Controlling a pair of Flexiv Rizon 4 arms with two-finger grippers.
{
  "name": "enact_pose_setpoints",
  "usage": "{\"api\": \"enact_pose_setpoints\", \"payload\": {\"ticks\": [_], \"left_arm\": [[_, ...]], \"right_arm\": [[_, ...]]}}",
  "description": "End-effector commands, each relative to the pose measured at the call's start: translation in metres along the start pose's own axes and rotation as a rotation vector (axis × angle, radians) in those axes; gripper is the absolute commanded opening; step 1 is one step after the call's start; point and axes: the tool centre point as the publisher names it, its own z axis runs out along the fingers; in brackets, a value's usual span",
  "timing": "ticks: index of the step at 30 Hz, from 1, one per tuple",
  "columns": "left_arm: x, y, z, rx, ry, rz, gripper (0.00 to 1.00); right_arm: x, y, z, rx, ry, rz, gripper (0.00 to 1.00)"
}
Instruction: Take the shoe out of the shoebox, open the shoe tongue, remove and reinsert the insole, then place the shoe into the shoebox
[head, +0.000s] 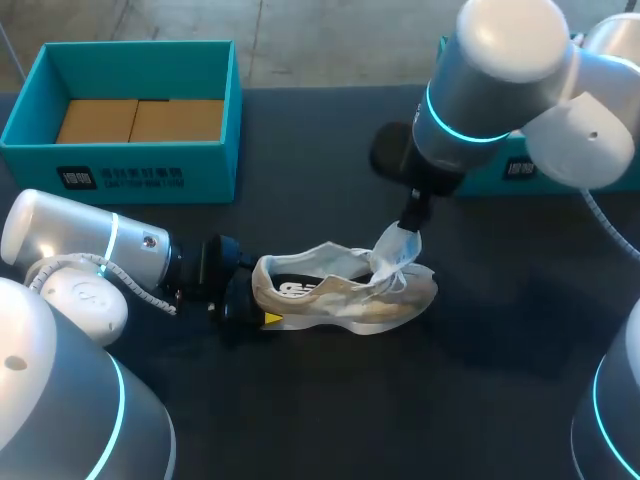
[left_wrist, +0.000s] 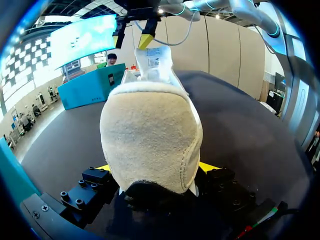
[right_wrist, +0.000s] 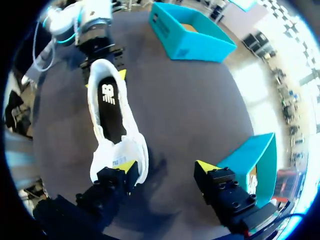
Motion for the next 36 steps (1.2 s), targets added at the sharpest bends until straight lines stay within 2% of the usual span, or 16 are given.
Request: {"api": "enact_pose_setpoints", "payload": {"ticks": [1, 12, 18, 21, 26, 31, 36], "left_arm": [[0.002, 0.002, -0.001, -0.004, -0.001, 0.001, 0.00], [0.002, 0.002, -0.001, -0.004, -0.001, 0.001, 0.00], [0.002, 0.002, -0.001, -0.004, -0.001, 0.001, 0.00], [0.002, 0.002, -0.001, -0.004, -0.001, 0.001, 0.00], [0.002, 0.002, -0.001, -0.004, -0.001, 0.001, 0.00], [0.002, 0.002, -0.001, -0.004, -0.001, 0.001, 0.00], [0.002, 0.002, -0.001, -0.004, -0.001, 0.001, 0.00]], "right_arm": [[0.001, 0.006, 0.000, -0.060, 0.032, -0.202, 0.00], [0.011, 0.043, -0.013, -0.075, -0.029, -0.188, 0.00], [0.028, 0.074, -0.017, -0.066, -0.064, -0.127, 0.00], [0.040, 0.091, -0.023, -0.086, -0.079, -0.093, 0.00], [0.059, 0.114, -0.015, -0.069, -0.057, -0.071, 0.00], [0.071, 0.124, -0.007, -0.052, -0.032, -0.043, 0.00], [0.082, 0.125, 0.002, -0.044, -0.008, -0.027, 0.00]]}}
